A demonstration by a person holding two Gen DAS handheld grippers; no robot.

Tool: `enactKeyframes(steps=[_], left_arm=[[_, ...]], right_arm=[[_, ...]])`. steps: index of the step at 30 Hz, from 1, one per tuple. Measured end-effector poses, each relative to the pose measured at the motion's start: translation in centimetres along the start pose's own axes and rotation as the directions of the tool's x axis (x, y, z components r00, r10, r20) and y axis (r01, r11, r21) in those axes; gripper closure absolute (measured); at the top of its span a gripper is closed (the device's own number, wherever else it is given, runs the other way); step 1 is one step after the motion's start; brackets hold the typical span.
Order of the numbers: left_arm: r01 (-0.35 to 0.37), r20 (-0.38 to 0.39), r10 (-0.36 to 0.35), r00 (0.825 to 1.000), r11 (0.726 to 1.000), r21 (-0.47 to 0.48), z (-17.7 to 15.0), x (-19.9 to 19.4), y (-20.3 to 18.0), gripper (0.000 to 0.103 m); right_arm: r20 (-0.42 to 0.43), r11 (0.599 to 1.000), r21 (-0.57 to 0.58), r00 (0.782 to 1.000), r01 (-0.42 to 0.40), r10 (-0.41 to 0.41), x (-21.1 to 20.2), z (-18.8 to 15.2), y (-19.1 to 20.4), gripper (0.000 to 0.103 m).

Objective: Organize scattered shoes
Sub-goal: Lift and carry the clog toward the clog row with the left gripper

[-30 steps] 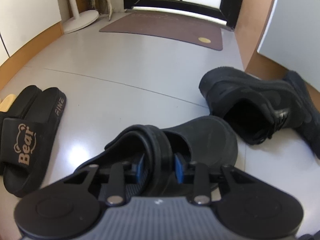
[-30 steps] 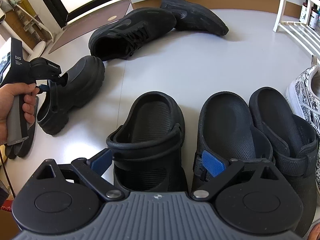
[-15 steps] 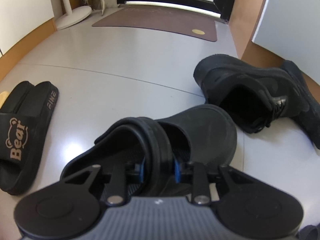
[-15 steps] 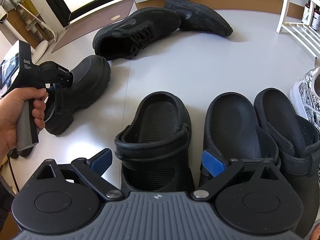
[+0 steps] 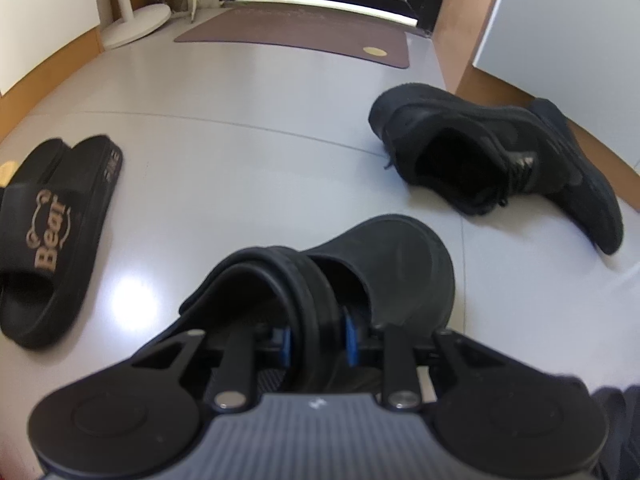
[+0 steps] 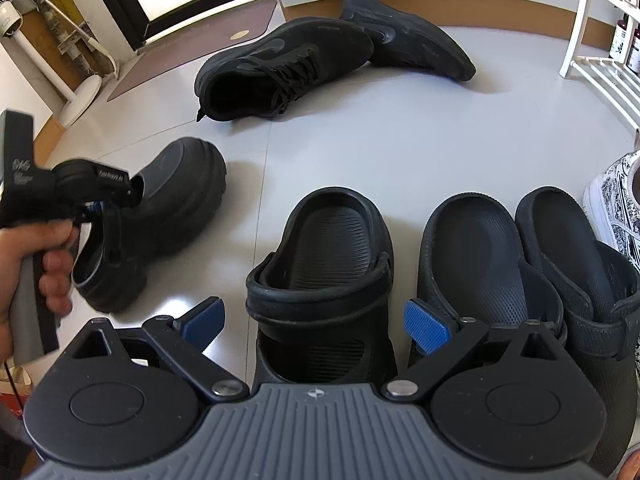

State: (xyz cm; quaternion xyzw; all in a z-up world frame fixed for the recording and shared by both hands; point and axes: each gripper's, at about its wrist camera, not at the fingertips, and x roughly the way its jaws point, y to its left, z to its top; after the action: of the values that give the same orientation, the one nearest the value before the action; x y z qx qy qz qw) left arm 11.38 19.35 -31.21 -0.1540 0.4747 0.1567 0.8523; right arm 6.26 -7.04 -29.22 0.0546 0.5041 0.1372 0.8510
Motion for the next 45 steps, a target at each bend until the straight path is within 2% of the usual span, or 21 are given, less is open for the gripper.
enactKeyframes(steps=[16,23,28,32,34,38,41,43,45], left_arm=[[0.111,-0.066,-0.11,0.992,0.994,0.006,-5.8,-4.3,0.9,0.082],[0.104,-0.091,-0.102,0.991,0.994,0.021,-7.8,-5.9,1.7,0.08],[0.1,-0.092,-0.1,0.991,0.995,-0.001,-9.0,-7.0,2.3,0.069],[0.105,-0.082,-0.107,0.991,0.994,-0.025,-9.5,-8.2,3.0,0.065],[0.108,-0.077,-0.111,0.991,0.993,-0.041,-9.8,-8.6,3.4,0.057],[0.116,-0.071,-0.122,0.99,0.989,-0.086,-10.5,-9.0,4.2,0.055],[0.123,-0.063,-0.131,0.989,0.985,-0.123,-11.0,-9.1,4.9,0.054],[0.126,-0.058,-0.134,0.989,0.983,-0.131,-11.1,-9.3,5.2,0.047],[0.128,-0.053,-0.136,0.989,0.982,-0.135,-11.2,-9.4,5.4,0.047]], right_arm=[[-0.012,0.999,-0.045,1.0,-0.017,0.016,0.1,-0.6,1.8,0.004],[-0.023,0.995,-0.083,0.998,-0.054,0.053,0.0,-0.9,2.7,0.004],[-0.035,0.989,-0.131,0.997,-0.075,0.071,0.0,-1.4,3.3,0.004],[-0.055,0.981,-0.166,0.994,-0.103,0.095,0.0,-1.6,3.9,0.004],[-0.064,0.972,-0.21,0.993,-0.108,0.097,0.2,-1.6,4.4,0.004],[-0.073,0.953,-0.279,0.992,-0.119,0.103,0.2,-1.6,4.9,0.004],[-0.048,0.935,-0.333,0.993,-0.12,0.11,-0.7,-1.5,5.2,0.004],[-0.022,0.926,-0.359,0.993,-0.115,0.115,-1.6,-1.4,5.4,0.004],[-0.022,0.92,-0.372,0.992,-0.124,0.125,-2.0,-1.1,5.6,0.004]])
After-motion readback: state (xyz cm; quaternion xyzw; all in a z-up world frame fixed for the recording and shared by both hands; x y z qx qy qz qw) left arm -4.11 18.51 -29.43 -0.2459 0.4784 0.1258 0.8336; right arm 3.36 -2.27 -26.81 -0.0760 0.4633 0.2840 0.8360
